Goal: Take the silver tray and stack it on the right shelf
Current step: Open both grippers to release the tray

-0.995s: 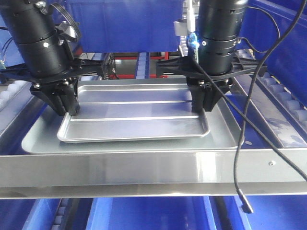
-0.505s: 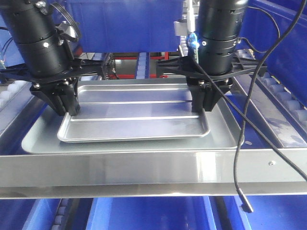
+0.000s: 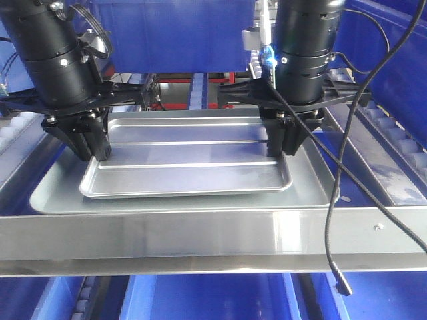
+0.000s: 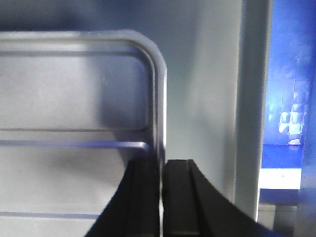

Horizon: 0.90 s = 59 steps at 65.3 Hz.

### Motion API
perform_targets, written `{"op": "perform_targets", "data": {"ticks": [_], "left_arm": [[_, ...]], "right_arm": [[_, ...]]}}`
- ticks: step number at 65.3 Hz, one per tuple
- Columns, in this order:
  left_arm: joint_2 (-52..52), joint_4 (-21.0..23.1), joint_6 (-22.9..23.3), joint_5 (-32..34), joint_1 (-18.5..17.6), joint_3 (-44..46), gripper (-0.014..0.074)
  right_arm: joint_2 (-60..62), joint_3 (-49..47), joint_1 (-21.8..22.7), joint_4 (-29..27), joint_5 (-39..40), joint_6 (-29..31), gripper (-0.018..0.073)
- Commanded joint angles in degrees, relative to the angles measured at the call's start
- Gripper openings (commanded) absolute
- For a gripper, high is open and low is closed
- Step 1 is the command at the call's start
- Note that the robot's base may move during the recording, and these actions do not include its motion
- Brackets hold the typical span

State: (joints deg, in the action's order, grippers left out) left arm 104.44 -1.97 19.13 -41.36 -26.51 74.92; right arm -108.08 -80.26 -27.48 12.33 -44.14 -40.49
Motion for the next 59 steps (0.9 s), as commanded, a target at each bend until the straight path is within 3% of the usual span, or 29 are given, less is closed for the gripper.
{"op": "perform_targets", "data": {"ticks": [1, 11, 14, 19, 33, 37, 44, 47, 59], "left_arm": [[-2.6, 0.7, -1.4, 1.4, -0.6, 1.8, -0.0013], [-2.6, 0.7, -1.4, 2.0, -0.6, 1.8, 0.0289], [-2.6, 0.1, -1.4, 1.8, -0.6, 1.8, 0.0332], [-2.6, -2.3, -1.4, 1.2, -0.6, 1.8, 0.0333], [-2.6, -4.3, -1.4, -3.7, -0.6, 5.7, 0.0249], [-2.6, -4.3, -1.4, -5.0, -0.6, 7.3, 0.0148], [-2.6, -5.7, -1.4, -5.0, -0.6, 8.0, -0.0048], [-2.6, -6.1, -1.4, -5.0, -0.6, 8.0, -0.0115], [-2.6, -6.2, -1.4, -5.9, -0.3, 8.2, -0.0099]], "right_arm": [[3.3, -2.6, -0.1, -0.2, 4.3, 0.4, 0.0239], [3.3, -2.6, -0.1, -0.2, 3.5, 0.4, 0.046], [3.3, -2.6, -0.1, -0.2, 3.2, 0.4, 0.0494], [3.3, -2.6, 0.1, -0.1, 2.2, 0.4, 0.0508], [3.7, -2.6, 0.0, -0.4, 1.2, 0.4, 0.0467], [4.3, -2.6, 0.0, -0.5, 1.0, 0.4, 0.0351], [4.5, -2.6, 0.0, -0.5, 1.1, 0.4, 0.0036], [4.5, -2.6, 0.0, -0.5, 1.1, 0.3, 0.0064], [4.9, -2.6, 0.0, -0.7, 0.4, 0.3, 0.0098]]}}
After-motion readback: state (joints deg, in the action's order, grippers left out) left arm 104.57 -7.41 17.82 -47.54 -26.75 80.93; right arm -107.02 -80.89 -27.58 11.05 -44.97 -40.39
